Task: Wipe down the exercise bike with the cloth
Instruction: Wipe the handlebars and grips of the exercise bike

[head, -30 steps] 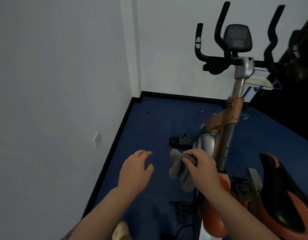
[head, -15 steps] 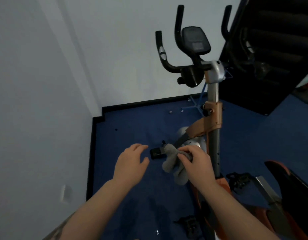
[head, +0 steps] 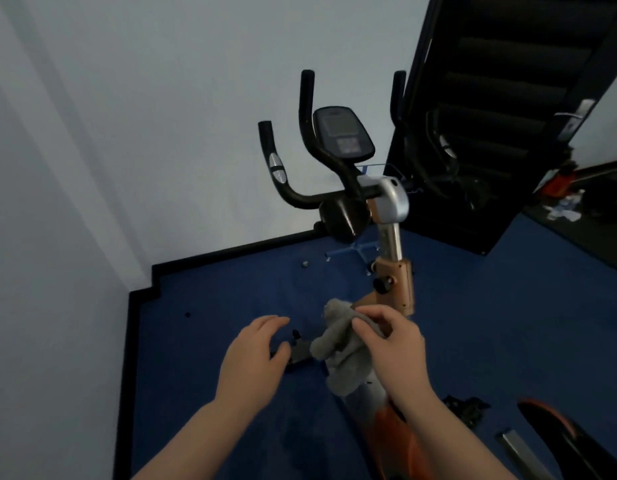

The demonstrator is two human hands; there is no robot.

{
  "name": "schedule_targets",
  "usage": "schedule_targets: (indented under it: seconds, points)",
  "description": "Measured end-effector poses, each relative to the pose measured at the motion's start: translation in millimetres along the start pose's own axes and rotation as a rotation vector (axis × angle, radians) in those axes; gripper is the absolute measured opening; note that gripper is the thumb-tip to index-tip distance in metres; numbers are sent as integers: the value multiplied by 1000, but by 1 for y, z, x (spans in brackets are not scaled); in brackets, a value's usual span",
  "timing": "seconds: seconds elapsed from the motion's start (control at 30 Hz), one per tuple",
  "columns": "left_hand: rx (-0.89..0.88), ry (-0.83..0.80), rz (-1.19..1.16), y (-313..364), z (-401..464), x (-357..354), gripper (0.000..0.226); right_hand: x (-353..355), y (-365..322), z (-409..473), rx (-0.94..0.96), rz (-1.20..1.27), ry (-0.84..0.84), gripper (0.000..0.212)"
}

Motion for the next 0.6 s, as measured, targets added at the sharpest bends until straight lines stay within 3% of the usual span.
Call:
schedule_targets:
  seconds: [0.27, 0.5, 0.6]
  points:
    - [-24, 147, -176, 51, 88, 3, 35, 36, -8, 92, -27, 356, 111, 17]
    - [18, 316, -387, 60, 146, 21, 31, 20, -60, 161, 177, 347, 184, 17]
    - [6, 352, -435, 65, 170, 25, 29, -12, -68, 181, 237, 256, 111, 19]
Point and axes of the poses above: each hand's wrist, its own z-axis towards the middle knuckle, its own x-axis out of the back of the hand, y = z × x, the point moved 10 cm from there along z, towards the middle knuckle, and after that the axes turned 1 degree about x, right-handed, at the moved point
